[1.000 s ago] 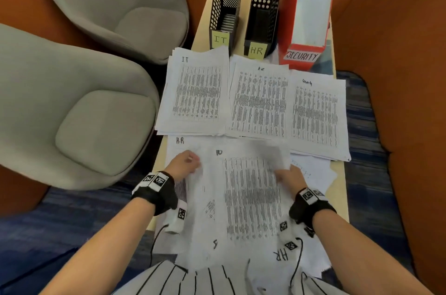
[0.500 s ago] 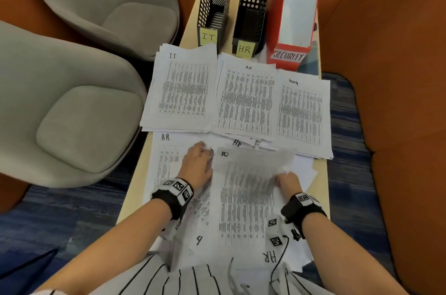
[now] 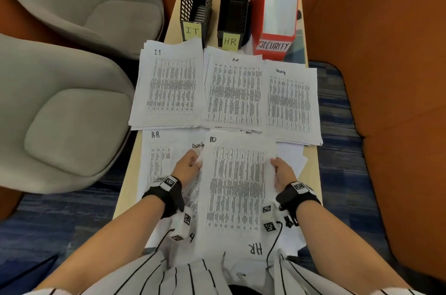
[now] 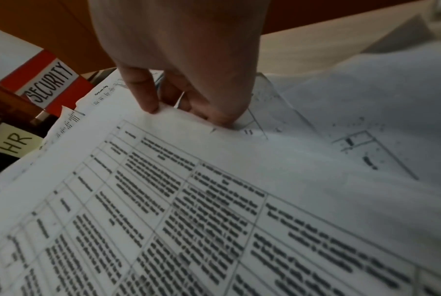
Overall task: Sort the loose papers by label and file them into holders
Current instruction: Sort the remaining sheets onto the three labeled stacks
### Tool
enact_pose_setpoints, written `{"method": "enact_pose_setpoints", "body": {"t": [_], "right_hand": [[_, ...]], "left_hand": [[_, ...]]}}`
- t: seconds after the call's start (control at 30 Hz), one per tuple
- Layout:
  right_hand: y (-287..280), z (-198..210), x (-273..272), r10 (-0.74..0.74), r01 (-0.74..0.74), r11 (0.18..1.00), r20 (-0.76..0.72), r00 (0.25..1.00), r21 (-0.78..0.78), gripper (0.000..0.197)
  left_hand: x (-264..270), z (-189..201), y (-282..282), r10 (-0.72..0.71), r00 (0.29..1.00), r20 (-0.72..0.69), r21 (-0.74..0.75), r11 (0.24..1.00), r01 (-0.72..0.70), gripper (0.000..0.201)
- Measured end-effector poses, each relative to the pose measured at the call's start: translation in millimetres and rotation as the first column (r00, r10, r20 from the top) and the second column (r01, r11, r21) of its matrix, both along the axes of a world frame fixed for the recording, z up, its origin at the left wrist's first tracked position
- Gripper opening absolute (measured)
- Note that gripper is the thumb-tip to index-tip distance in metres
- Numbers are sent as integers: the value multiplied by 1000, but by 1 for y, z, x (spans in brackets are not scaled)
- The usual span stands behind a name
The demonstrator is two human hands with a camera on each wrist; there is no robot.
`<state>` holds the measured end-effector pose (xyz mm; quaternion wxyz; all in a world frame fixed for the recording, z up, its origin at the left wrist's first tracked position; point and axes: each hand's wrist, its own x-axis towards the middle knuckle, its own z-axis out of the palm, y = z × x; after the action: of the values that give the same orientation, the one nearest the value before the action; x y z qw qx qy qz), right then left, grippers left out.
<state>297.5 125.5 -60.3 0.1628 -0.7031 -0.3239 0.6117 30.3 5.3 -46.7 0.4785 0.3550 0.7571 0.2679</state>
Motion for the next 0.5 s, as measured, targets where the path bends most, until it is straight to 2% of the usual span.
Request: {"method": "enact_pose_setpoints", "body": {"t": [0.03, 0.1, 0.17, 0.23, 0.3, 0.37, 0.43, 0.5], "right_hand": [[-1, 2, 1, -104, 104, 995, -41, 994, -10, 12], [-3, 5, 4, -217, 217, 976, -19, 976, -36, 26], [-5, 4, 7, -237, 236, 971, -31, 971, -36, 30], [-7, 4, 8, -215, 213, 976, -62, 975, -39, 33], [-7, 6, 7, -139, 139, 990, -43, 989, -2, 31], [-8, 9, 2, 20, -22, 996, 27, 999, 87, 17], [-10, 11, -3, 130, -151, 970, 118, 984, 191, 12], [-11, 17, -13, 164, -199, 940, 144, 976, 277, 11]], "left_hand": [[-1, 2, -5, 24, 1000, 7, 20, 1000, -24, 18], [-5, 1, -16, 54, 999, 2, 38, 998, -54, 5], [-13, 1, -28, 177, 984, 14, 51, 983, -178, 10], [-22, -1, -37, 371, 928, 43, 12, 928, -372, 14], [-29, -6, -43, 458, 885, 89, -56, 889, -455, 23], [-31, -7, -45, 446, 891, 83, -71, 895, -441, 34], [-27, -3, -41, 424, 902, 83, 18, 904, -426, 45], [-20, 3, -34, 390, 920, 35, 140, 910, -391, 52]]}}
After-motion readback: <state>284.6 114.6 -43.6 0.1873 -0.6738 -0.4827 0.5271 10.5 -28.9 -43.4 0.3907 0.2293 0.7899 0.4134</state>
